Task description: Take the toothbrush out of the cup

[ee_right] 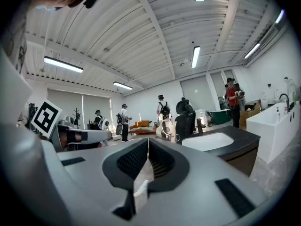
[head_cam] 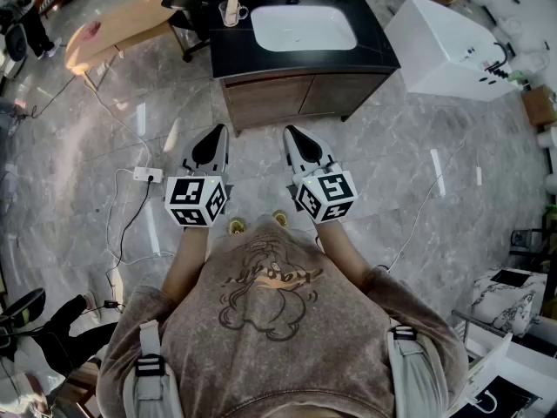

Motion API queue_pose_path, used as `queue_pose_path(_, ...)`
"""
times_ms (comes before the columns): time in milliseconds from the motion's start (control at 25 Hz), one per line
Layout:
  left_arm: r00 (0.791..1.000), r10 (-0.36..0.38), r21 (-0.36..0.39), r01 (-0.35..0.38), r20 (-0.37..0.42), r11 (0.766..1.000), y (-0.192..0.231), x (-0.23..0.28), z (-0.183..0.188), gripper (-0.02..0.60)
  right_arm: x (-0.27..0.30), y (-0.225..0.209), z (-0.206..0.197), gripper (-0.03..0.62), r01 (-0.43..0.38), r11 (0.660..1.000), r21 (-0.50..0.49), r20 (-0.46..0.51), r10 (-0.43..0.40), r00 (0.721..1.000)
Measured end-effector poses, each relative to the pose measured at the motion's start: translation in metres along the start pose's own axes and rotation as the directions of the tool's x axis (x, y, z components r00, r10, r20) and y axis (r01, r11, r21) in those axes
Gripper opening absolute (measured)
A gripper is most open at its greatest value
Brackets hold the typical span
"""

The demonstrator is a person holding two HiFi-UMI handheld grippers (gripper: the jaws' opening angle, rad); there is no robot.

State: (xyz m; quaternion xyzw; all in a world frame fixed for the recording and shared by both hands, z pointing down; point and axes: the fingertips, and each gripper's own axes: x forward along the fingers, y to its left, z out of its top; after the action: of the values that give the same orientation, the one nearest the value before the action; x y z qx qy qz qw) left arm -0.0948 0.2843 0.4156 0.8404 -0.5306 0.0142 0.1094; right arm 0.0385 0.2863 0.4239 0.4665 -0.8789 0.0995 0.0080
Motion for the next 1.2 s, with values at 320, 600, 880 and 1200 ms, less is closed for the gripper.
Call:
queue_pose_path(320, 1.000, 0.003, -0.002, -0.003, 0.001, 1.000, 0.000, 0.006, 0.003, 0.017, 0.007, 0.009, 0.002, 0.023, -0.059, 0.998, 0.027, 0.016, 0.059, 0.998)
queue_pose_path(600, 1.000, 0.017, -0.019, -0.017, 0.007, 1.000, -0.004, 0.019, 0.002, 0.017, 0.006, -0.016, 0.004, 0.023, -0.041, 0.999, 0.025, 0.022, 0.040, 0.999)
queue_pose_path(880, 0.998, 0.053, -0.029, -0.052, 0.017, 0.998, -0.021, 0.036, -0.007, 0.017, -0.002, -0.047, 0.003, 0.022, -0.068, 0.997, 0.022, 0.016, 0.067, 0.998)
queue_pose_path(1200, 0.996, 0.083, -0.020, -0.082, 0.034, 0.996, -0.024, 0.058, -0.003, 0.017, 0.007, -0.075, 0.000, 0.023, -0.081, 0.996, 0.025, 0.000, 0.081, 0.997)
